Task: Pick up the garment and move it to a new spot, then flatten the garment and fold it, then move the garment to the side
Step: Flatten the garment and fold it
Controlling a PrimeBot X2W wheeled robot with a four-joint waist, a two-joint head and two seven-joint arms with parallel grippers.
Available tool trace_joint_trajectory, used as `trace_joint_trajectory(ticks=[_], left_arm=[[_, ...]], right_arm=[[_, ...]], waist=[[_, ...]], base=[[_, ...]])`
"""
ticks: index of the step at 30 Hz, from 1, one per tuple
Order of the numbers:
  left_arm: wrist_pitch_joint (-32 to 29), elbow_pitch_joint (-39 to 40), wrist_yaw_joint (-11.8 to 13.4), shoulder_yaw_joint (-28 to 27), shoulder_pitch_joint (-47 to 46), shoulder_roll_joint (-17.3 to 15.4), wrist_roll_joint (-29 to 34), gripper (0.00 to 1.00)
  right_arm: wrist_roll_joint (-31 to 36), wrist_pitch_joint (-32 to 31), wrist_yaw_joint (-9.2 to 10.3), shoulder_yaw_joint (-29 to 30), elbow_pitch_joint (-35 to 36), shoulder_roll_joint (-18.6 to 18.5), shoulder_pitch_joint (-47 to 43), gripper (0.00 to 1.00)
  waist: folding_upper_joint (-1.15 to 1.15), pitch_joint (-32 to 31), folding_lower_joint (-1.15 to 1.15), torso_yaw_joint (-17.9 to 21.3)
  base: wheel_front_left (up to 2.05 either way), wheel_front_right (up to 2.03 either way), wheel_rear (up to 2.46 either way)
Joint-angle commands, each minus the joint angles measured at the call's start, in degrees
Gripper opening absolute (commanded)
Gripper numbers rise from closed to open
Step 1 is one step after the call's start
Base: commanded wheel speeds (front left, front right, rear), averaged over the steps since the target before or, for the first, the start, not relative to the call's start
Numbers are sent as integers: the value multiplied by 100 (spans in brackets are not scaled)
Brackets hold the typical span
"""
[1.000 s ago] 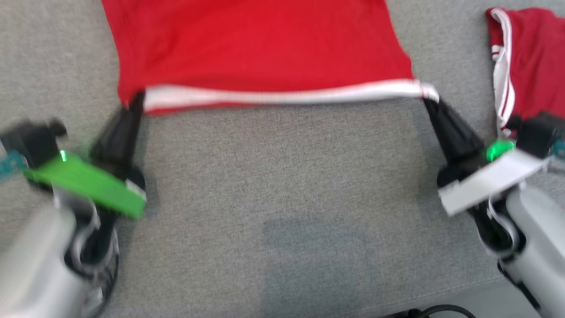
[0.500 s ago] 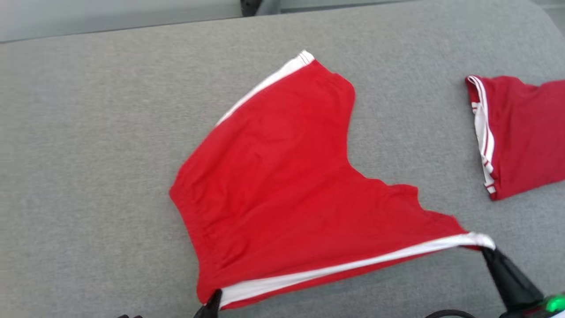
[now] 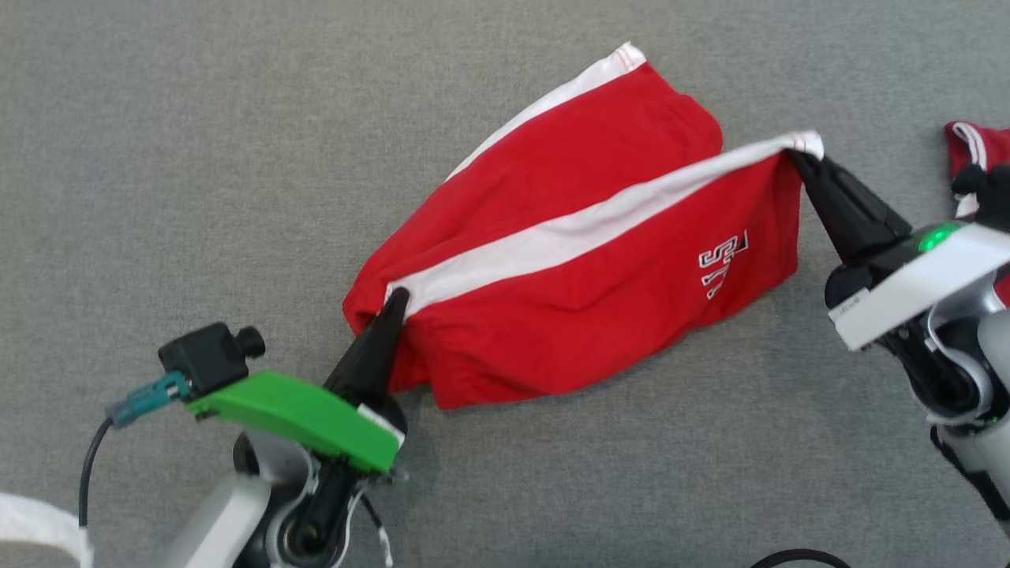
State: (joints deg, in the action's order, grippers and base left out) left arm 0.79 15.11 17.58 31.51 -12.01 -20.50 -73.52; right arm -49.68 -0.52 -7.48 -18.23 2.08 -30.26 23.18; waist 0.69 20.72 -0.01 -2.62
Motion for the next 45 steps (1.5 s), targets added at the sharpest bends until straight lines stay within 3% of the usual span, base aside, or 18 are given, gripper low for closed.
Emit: trace_joint_trajectory(ticks=[1,5,12,23,35,36,37,38,40,42,44,45], left_arm=[[-27,-237,-9,-32,-393,132,51,0],[-125,-1048,-34,-20,-1279,588,39,0],[-165,-2153,-190,260,-2083,879,354,0],[-61,-2937,-543,393,-2486,1233,383,0],[139,-3383,-644,344,-2542,1355,375,0],[164,-3409,-632,331,-2546,1364,381,0],[195,-3434,-632,318,-2560,1369,394,0],[228,-3448,-645,328,-2587,1350,451,1],[302,-3480,-600,336,-2607,1284,517,20],[359,-3462,-572,330,-2574,1237,581,25],[467,-3425,-525,327,-2483,1149,694,49],[536,-3400,-479,347,-2418,1076,774,94]], right_arm=[[11,-46,-1,-100,-268,-43,349,0],[-52,-108,-1,-430,-1153,-78,1273,0],[-190,-103,0,-1015,-2391,-98,2382,0],[-394,-15,0,-1664,-3327,-264,3228,0],[-442,-43,0,-2398,-3921,-230,3686,0],[-465,-17,0,-2440,-3938,-217,3729,20],[-473,-16,-1,-2507,-3950,-206,3755,87],[-472,-51,-1,-2602,-3939,-208,3763,100],[-458,-59,-1,-2762,-3887,-241,3799,100],[-549,-127,-1,-2933,-3735,-287,3825,100],[-667,-188,0,-3069,-3563,-404,3820,100],[-744,-228,0,-3125,-3471,-479,3803,100]], waist=[[-69,482,1,-461],[-69,587,1,-749],[-69,636,1,-978],[-69,603,1,-1112],[-69,677,1,-1043],[-69,689,1,-1030],[-69,699,1,-1018],[-69,705,1,-1002],[-69,687,1,-950],[-69,660,1,-885],[-69,583,1,-818],[-69,526,1,-787]], base=[[0,0,0],[0,0,0],[0,0,0],[0,0,0],[0,0,0],[0,0,0],[0,0,0],[0,0,0],[0,0,0],[0,0,0],[0,0,0],[0,0,0]])
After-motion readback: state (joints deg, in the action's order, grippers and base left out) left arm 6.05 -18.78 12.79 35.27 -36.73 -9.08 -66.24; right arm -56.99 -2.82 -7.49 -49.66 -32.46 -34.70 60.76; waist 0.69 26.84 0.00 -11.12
